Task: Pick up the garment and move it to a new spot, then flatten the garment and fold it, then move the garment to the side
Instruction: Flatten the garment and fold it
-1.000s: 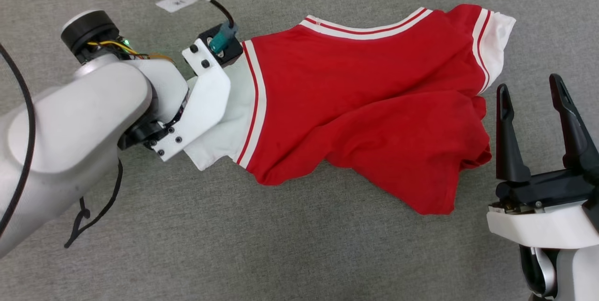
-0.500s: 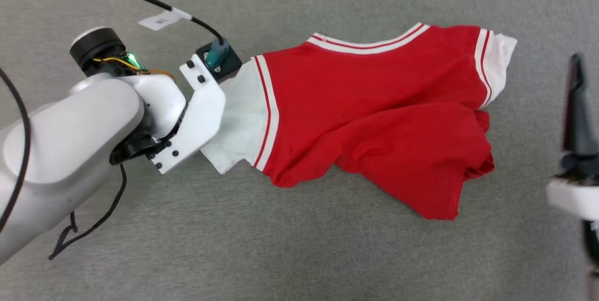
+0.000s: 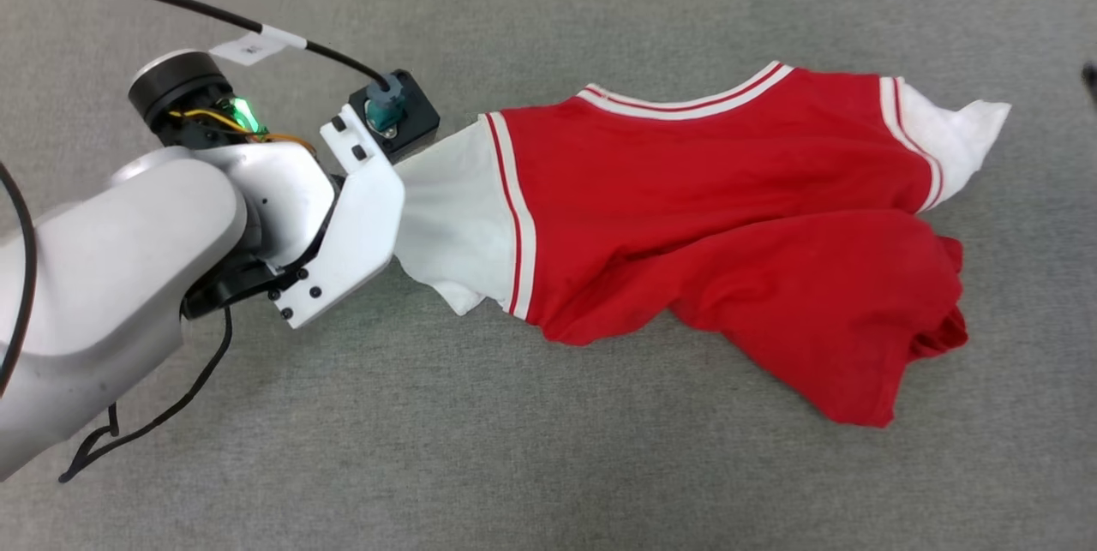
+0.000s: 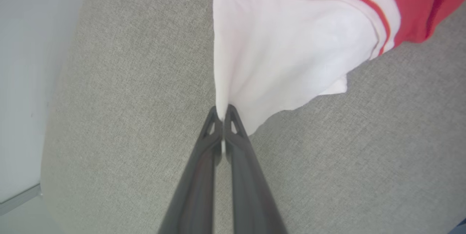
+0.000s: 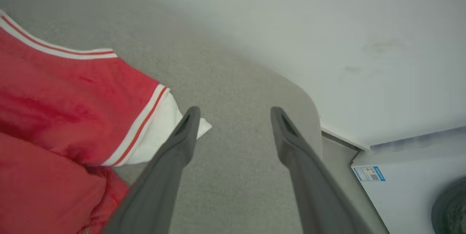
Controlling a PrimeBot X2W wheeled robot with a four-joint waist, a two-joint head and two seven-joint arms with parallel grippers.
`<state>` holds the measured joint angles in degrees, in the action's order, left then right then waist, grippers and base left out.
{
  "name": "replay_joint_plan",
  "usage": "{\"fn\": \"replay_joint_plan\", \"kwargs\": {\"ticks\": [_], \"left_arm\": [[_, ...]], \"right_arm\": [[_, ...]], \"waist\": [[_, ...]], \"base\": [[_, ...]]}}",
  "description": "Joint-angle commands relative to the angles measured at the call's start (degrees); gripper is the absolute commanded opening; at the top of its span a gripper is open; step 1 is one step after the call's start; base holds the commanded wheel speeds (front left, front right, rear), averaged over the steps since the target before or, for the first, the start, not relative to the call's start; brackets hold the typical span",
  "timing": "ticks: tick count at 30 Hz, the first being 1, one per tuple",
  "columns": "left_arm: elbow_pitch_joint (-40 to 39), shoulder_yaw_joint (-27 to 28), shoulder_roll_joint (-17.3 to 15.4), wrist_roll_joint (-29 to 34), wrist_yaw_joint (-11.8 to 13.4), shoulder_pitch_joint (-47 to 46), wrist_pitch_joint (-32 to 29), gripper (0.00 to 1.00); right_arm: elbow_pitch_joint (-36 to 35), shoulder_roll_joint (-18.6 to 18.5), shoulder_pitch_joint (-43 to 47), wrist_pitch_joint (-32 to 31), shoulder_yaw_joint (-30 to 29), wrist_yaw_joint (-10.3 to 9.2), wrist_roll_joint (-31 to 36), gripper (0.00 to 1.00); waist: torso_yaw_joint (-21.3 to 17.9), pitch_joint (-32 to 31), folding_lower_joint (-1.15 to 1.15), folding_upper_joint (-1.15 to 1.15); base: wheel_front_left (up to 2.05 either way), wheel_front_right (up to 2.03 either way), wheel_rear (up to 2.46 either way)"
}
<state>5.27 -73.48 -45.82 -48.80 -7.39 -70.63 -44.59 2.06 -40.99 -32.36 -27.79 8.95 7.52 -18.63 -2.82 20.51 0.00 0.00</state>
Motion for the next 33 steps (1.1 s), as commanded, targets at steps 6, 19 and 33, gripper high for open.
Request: {"fn": "replay_joint_plan", "kwargs": {"ticks": [6,19,33], "left_arm": [[-2.2,0.1,0.5,1.4,0.0,-2.9,2.0,0.0],[-3.4,0.1,0.6,3.2,0.0,-8.1,5.1,0.0],[-2.0,0.1,0.9,3.3,0.0,-6.7,6.7,0.0]], "right_arm": [[3.1,-9.2,-8.6,-23.4,9.3,-0.06,-14.0,1.0],[9.7,-5.0,-14.3,-34.9,6.3,-0.06,-19.4,1.0],[12.8,-1.9,-9.7,-31.6,7.9,-0.07,-18.8,0.0]], "waist": [[2.6,4.6,0.0,0.0],[6.0,12.2,0.0,0.0],[5.9,12.2,0.0,0.0]], "base": [[0.0,0.0,0.0],[0.0,0.0,0.0],[0.0,0.0,0.0]]}}
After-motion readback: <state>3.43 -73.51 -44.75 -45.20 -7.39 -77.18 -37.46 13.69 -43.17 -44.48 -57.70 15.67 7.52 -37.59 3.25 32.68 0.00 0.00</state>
